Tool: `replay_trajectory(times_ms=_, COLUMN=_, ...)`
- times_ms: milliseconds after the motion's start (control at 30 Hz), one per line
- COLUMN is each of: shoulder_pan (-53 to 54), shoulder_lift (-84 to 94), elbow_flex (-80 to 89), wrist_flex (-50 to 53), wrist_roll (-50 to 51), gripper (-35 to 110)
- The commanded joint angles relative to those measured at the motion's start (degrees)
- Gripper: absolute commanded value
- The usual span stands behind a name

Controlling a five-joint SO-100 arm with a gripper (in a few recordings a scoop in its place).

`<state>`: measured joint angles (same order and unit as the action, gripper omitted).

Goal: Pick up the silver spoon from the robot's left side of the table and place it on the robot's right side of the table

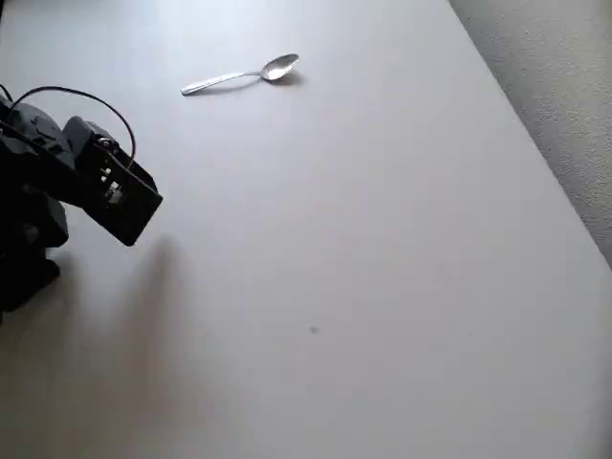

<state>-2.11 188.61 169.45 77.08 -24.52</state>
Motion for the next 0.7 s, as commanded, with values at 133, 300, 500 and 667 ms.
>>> replay_trajectory(times_ms=133, shoulder_pan=-0.2, shoulder_lift=0.3, elbow_flex=0.3, wrist_flex=0.4, wrist_roll=-0.6, gripper=1)
replay_trajectory(times_ms=300, shoulder_pan=-0.2, shoulder_lift=0.3, elbow_flex=0.3, wrist_flex=0.4, wrist_roll=-0.6, gripper=1)
replay_trajectory(times_ms=500, shoulder_pan=-0.2, shoulder_lift=0.3, elbow_flex=0.3, wrist_flex=0.4, wrist_roll=-0.6, gripper=1)
replay_trajectory(times_ms=667, shoulder_pan=-0.2, shoulder_lift=0.3, elbow_flex=0.4, wrist_flex=0.4, wrist_roll=-1.1, gripper=1)
